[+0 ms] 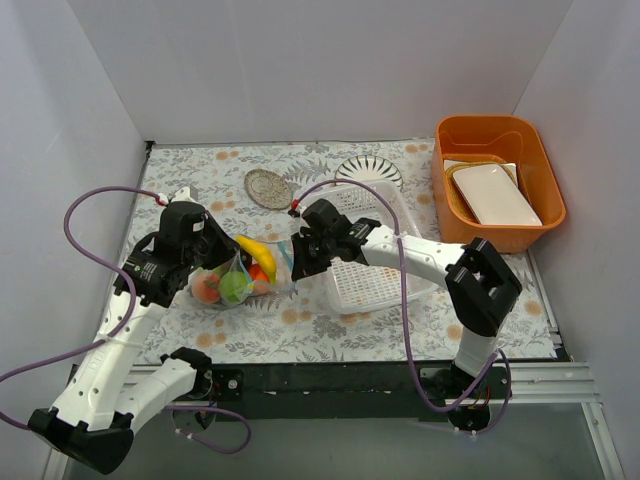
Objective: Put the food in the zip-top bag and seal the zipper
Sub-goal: Move the bin to the center of the board, then adjust the zipper food storage bag at the center of the board.
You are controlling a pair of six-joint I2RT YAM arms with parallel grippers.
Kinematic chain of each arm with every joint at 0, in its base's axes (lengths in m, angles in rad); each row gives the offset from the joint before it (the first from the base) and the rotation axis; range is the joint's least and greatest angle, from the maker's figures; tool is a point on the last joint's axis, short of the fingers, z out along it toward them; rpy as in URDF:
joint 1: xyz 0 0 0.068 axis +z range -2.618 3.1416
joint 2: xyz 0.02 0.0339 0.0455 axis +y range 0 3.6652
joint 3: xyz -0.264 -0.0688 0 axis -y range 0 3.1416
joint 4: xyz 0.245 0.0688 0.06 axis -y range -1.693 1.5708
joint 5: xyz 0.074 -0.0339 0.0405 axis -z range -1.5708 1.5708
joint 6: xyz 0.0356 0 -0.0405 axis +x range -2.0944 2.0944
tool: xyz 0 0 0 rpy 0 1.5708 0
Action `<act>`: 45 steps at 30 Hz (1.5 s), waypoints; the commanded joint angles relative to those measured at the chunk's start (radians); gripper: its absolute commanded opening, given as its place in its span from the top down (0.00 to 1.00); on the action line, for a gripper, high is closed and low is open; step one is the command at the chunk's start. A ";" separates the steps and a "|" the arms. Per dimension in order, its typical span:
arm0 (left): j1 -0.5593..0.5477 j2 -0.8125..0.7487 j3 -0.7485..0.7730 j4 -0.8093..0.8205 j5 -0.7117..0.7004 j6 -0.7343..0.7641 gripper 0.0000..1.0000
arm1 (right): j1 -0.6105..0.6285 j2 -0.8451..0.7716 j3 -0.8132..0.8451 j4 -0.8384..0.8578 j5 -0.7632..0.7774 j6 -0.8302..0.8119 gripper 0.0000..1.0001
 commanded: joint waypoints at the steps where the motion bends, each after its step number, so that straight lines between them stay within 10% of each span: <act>1: 0.002 -0.031 0.034 0.028 0.015 -0.006 0.99 | 0.009 -0.036 0.025 0.076 -0.024 -0.003 0.96; 25: 0.002 0.024 0.227 -0.005 0.166 0.022 0.98 | 0.009 -0.203 0.348 -0.076 -0.023 -0.148 0.99; 45: 0.002 0.142 0.025 0.118 0.583 0.122 1.00 | -0.078 -0.176 0.229 0.007 0.016 -0.085 0.98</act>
